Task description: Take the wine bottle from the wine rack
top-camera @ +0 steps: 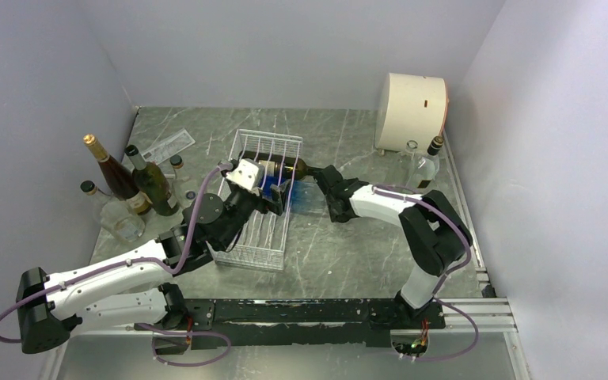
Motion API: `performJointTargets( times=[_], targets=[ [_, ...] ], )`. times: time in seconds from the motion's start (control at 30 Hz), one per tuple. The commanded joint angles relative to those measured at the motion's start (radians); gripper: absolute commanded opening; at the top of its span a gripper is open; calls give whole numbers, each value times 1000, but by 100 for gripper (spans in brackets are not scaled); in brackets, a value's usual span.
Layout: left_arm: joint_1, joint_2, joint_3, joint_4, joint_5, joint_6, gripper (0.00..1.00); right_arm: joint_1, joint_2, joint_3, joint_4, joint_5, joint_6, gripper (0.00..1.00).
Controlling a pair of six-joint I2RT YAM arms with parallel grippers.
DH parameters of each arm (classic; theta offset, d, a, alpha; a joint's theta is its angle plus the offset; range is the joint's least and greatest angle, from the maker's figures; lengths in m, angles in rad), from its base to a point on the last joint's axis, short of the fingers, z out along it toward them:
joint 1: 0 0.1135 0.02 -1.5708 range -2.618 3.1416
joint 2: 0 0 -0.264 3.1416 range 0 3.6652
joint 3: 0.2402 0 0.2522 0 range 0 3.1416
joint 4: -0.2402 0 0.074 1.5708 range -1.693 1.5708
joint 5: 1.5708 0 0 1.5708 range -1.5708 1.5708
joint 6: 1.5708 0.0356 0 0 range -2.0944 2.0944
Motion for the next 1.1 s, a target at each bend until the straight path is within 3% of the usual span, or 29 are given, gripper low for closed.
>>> performJointTargets(
  times=[0.0,0.4,0.63,1.07],
  targets=[
    [-1,-17,11,10,20,-7,95,-2,33,35,7,2,70,65],
    [-1,-11,13,6,27,-13,95,-19,9,12,68,-4,154,56],
    [-1,-4,10,9,22,-11,95,-24,-21,-29,90,-6,146,31],
    [-1,19,9,12,19,-6,95,-47,-249,-213,95,45,91,13]
  ],
)
